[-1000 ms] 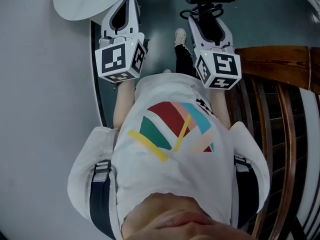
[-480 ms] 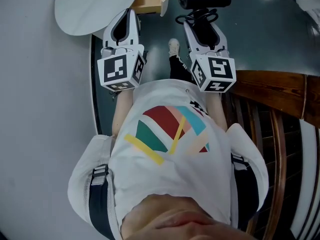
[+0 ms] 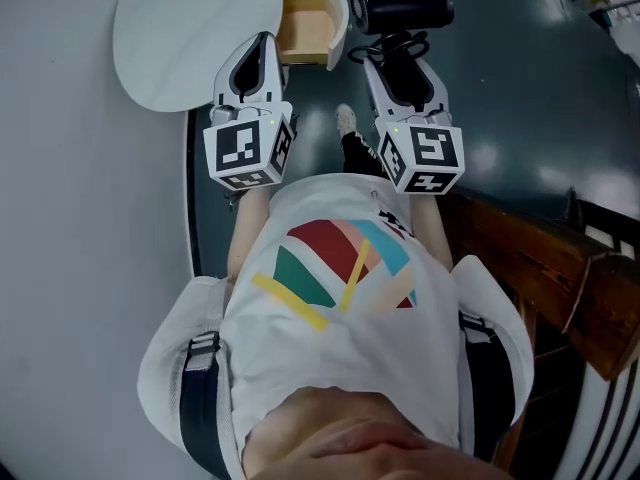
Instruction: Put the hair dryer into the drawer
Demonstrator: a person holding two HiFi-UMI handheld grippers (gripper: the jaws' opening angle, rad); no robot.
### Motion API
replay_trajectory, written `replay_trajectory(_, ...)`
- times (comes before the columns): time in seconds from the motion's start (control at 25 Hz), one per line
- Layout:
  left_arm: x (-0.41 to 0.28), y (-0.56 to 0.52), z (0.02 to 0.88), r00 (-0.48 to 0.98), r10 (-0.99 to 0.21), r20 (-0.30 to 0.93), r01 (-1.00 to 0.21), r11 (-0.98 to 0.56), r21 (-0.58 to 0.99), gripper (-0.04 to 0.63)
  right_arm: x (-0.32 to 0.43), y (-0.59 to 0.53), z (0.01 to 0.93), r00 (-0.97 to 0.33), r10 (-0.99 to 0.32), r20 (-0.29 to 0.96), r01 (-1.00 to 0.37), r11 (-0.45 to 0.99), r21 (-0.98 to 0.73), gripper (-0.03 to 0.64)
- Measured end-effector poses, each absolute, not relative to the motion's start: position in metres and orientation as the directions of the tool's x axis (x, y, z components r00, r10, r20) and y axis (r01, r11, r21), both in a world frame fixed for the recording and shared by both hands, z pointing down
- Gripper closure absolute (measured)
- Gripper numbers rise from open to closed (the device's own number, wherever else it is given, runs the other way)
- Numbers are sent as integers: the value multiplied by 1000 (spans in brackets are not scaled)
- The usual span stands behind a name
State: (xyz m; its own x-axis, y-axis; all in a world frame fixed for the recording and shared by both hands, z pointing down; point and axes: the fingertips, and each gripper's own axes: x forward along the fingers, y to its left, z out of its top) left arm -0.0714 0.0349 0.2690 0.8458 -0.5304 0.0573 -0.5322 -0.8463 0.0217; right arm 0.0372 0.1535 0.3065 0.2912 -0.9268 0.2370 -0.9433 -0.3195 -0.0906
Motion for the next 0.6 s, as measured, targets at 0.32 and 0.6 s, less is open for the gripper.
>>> replay_trajectory(0.32, 6, -40, 258, 828, -557, 58, -559, -829, 5, 581, 115, 80, 302, 247, -938, 242, -956, -277, -97, 396)
replay_trajectory(0.6, 53, -103, 259, 794, -606, 52, -607, -795, 4, 581, 166, 22, 307, 190, -947, 260, -975, -213, -62, 396)
